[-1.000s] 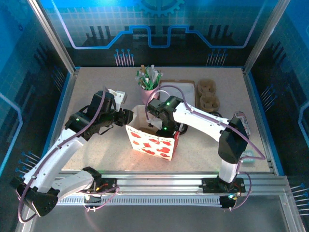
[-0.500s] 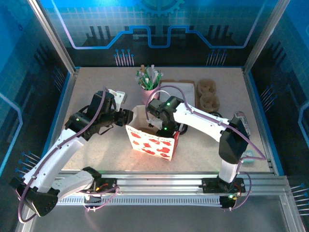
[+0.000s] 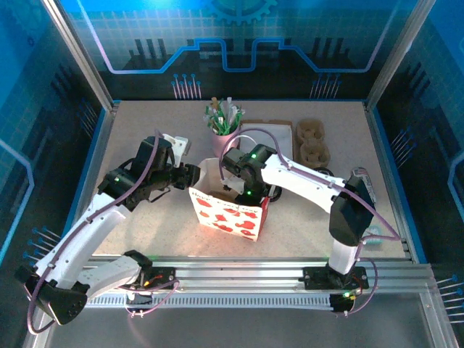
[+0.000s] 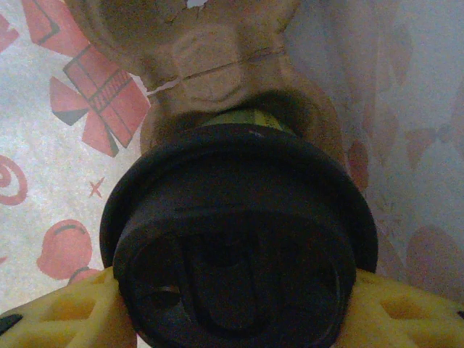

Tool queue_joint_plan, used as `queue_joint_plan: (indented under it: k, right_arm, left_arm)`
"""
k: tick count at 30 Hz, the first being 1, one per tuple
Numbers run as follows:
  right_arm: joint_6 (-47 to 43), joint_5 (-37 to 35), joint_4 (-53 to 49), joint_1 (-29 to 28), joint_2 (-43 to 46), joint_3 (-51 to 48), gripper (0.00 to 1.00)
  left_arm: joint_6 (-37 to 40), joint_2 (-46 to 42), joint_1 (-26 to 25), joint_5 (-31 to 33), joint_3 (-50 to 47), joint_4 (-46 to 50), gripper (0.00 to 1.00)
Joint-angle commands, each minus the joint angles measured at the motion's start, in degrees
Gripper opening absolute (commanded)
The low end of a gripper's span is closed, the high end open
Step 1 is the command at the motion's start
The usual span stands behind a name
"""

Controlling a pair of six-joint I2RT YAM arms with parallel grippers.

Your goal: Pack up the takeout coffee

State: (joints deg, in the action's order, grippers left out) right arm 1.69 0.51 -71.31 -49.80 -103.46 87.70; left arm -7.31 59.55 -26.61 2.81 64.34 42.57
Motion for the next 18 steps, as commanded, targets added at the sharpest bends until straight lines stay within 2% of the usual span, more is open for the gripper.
queue_joint_plan:
  k: [1, 18]
  right_arm:
    - [1.0, 1.1, 3.6, 0.4, -7.7, -6.9, 0.37]
    - [1.1, 1.6, 5.6, 1.2, -8.5, -9.1, 0.38]
  left_arm:
    - [1.2, -0.6, 0.2, 0.5, -0.6, -0.4, 0.54]
    - [1.2, -0.5, 0.2, 0.4, -0.7, -0.4, 0.54]
